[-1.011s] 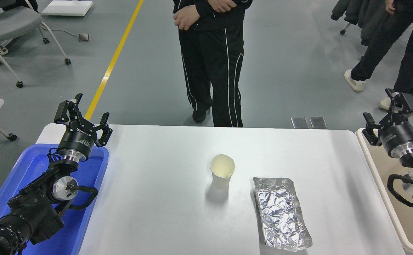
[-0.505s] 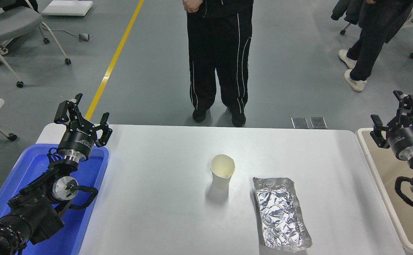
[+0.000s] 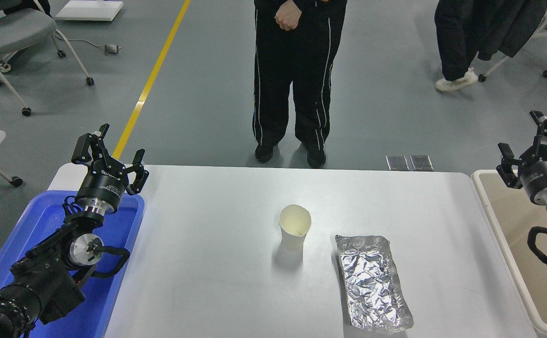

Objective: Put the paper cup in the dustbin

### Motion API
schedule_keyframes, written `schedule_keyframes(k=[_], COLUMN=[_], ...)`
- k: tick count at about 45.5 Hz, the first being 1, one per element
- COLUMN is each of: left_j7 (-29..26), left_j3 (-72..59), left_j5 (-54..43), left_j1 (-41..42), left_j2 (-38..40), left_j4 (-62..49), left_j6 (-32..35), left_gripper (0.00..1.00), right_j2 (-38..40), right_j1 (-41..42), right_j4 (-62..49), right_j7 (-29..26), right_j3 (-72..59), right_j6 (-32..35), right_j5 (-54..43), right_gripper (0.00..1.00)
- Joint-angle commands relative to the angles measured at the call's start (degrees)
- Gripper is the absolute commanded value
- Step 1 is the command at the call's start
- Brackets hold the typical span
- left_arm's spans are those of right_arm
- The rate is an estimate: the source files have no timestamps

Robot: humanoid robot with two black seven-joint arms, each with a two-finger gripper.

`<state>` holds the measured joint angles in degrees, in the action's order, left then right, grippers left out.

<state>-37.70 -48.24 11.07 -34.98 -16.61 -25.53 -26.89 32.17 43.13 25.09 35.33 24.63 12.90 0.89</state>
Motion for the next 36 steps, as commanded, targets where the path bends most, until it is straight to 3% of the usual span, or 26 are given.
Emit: schedule_keyframes(k=[1,25,36], left_j7=[0.0,0.0,0.0], left_j3=[0.0,0.0,0.0], left_j5=[0.0,0.0,0.0], left_j1=[0.0,0.0,0.0], left_j2=[0.0,0.0,0.0], left_j4=[0.0,0.0,0.0], left_j6=[0.0,0.0,0.0], left_gripper=[1.00,1.00,1.00], right_j2=[1.2,0.9,1.1], right_j1=[0.5,2.8,12.8], right_j4=[0.0,-0.2,-0.6], right_j7=[-0.1,-0.2,-0.4], right_j3=[-0.4,-0.5,-11.7], right_j6=[0.0,-0.4,-0.4], right_j5=[-0.1,-0.6,-17.0], right_gripper=[0.99,0.99,0.99])
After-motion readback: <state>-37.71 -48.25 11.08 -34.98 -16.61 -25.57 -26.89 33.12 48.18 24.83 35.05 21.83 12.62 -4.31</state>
